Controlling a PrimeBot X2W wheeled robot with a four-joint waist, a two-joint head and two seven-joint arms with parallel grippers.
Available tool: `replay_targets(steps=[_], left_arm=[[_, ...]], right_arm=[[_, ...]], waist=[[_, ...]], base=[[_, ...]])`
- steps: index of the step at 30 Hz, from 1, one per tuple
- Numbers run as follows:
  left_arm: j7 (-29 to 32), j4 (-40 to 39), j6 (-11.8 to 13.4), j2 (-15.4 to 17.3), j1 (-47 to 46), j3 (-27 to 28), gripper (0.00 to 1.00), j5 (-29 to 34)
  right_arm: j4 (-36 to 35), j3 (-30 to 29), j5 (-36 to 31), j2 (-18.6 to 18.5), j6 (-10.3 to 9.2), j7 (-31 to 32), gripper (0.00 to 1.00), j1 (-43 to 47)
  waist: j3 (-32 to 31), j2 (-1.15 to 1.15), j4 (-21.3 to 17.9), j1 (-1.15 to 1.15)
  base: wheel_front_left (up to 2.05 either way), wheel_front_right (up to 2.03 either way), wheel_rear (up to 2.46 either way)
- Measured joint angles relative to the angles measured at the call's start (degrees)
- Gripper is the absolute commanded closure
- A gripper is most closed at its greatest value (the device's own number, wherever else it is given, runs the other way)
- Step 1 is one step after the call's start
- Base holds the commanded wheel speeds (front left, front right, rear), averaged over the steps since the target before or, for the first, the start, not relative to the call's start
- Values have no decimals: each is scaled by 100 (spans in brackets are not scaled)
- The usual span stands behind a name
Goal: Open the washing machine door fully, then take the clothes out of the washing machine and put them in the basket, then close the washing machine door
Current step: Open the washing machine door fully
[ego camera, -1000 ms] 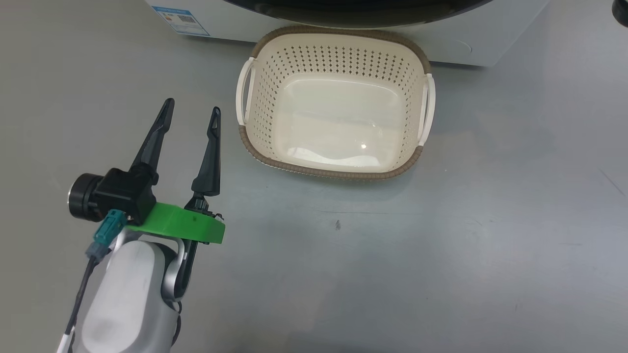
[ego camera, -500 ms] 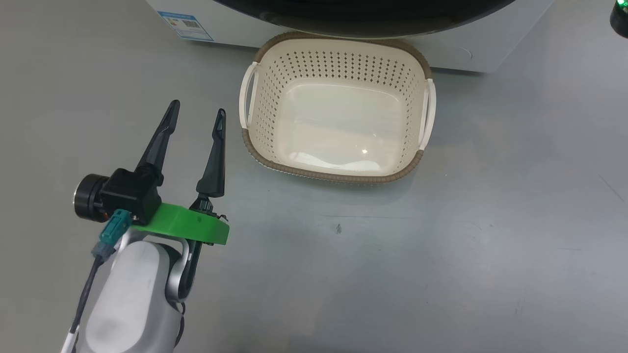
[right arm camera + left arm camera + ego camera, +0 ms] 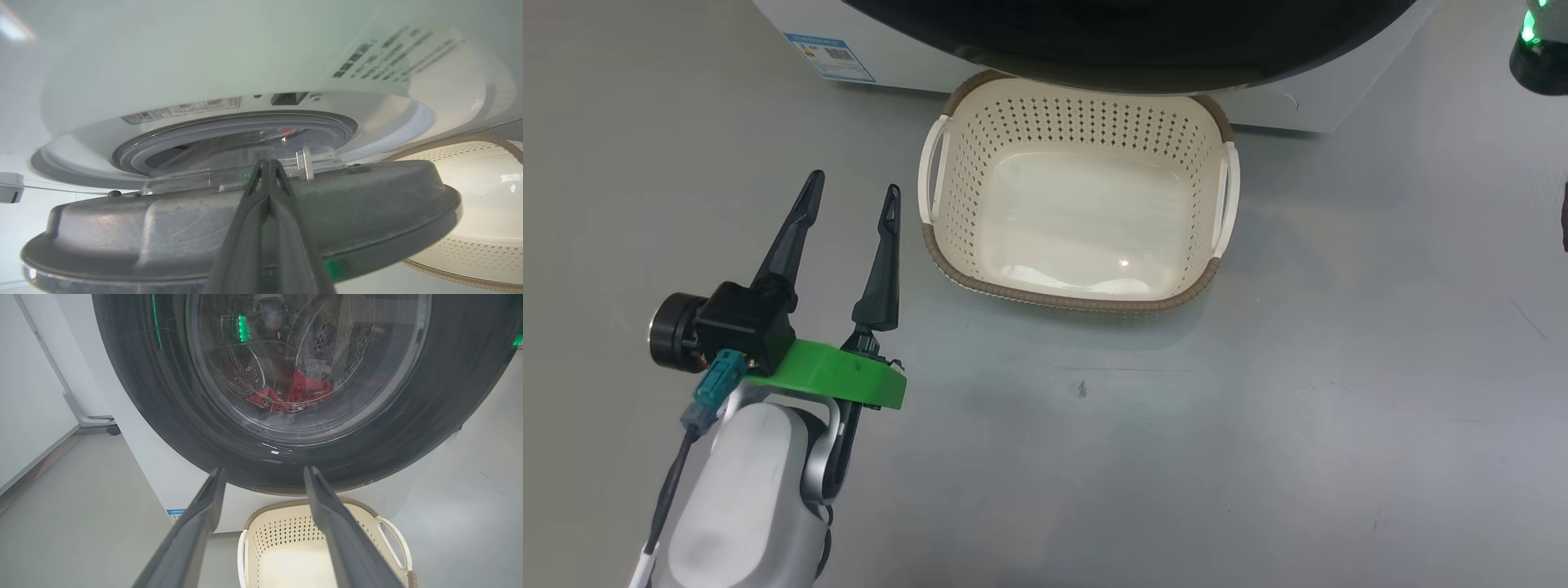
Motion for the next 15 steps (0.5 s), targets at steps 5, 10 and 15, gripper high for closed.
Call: replay_targets(steps=[5,10,15], left_arm=[[0,5,33,0,0,2,0,0],[0,11,42,0,1,4,0,0],[0,48,60,0,20,83,0,8]], right_arm=[[8,42,48,47,99,145,100,86],[2,83,110,99,224,318,100,232],[0,229,152,214,402,495,100,506]], waist=[[-40,0,-28,0],[-84,0,-63,0],[-164,0,-120,0]], base=[[0,0,0],[0,0,0],[0,0,0]])
